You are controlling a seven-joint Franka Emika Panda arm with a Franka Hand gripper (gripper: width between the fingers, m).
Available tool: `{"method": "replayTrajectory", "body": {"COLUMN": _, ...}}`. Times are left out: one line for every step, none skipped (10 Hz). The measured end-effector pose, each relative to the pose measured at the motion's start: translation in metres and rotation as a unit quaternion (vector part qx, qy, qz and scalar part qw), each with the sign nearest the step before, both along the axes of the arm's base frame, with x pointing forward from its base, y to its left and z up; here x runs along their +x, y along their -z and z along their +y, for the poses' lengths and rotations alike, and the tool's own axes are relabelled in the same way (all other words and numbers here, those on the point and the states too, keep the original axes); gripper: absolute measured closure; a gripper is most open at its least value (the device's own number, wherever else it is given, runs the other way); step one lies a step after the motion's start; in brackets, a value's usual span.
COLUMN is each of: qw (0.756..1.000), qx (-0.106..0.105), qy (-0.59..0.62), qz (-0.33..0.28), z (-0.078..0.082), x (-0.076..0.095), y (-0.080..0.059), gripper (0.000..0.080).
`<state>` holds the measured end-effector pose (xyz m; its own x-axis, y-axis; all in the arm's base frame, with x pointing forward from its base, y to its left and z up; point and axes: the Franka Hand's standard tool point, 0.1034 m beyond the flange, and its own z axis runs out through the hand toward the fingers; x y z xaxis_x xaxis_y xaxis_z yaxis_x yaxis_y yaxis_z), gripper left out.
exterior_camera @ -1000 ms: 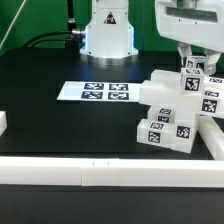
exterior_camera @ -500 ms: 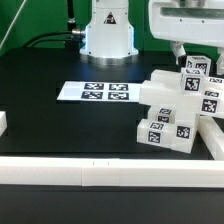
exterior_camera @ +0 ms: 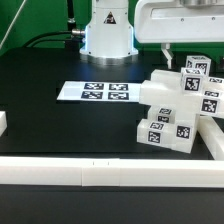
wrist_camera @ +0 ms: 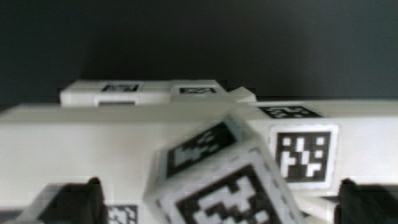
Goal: Assemble chair
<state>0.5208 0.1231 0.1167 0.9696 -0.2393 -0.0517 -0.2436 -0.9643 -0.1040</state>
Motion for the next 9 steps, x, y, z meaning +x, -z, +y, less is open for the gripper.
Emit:
{"method": "replayTrajectory", "body": {"qw": 0.999, "qx": -0.007, "qy": -0.033, "qz": 0.002, "z": 0.0018, "x": 0.001, "y": -0.0014, "gripper": 0.0151}}
{"method": "replayTrajectory", "body": {"qw": 0.994, "qx": -0.02, "qy": -0.105, "qz": -0.008, "z": 0.004, "x": 0.0017, "y": -0.0022, "gripper": 0.0151}}
{"method": "replayTrajectory", "body": {"qw": 0.988, "qx": -0.024, "qy": -0.152, "qz": -0.014, "z": 0.0058, "x": 0.0016, "y": -0.002, "gripper": 0.0151}}
{"method": "replayTrajectory", "body": {"qw": 0.983, "qx": -0.023, "qy": -0.181, "qz": -0.017, "z": 0.0039, "x": 0.0021, "y": -0.0019, "gripper": 0.0196}}
{"method": "replayTrajectory", "body": {"qw": 0.983, "qx": -0.023, "qy": -0.181, "qz": -0.017, "z": 0.0039, "x": 0.0021, "y": -0.0019, "gripper": 0.0196}}
{"method": "replayTrajectory", "body": {"qw": 0.983, "qx": -0.023, "qy": -0.181, "qz": -0.017, "z": 0.004, "x": 0.002, "y": -0.0019, "gripper": 0.0377}}
{"method": "replayTrajectory", "body": {"qw": 0.984, "qx": -0.023, "qy": -0.177, "qz": -0.016, "z": 0.0039, "x": 0.0021, "y": -0.0019, "gripper": 0.0377}}
{"method": "replayTrajectory", "body": {"qw": 0.985, "qx": -0.023, "qy": -0.171, "qz": -0.016, "z": 0.0039, "x": 0.0021, "y": -0.0019, "gripper": 0.0514}}
{"method": "replayTrajectory", "body": {"qw": 0.985, "qx": -0.023, "qy": -0.171, "qz": -0.016, "z": 0.0039, "x": 0.0021, "y": -0.0019, "gripper": 0.0514}}
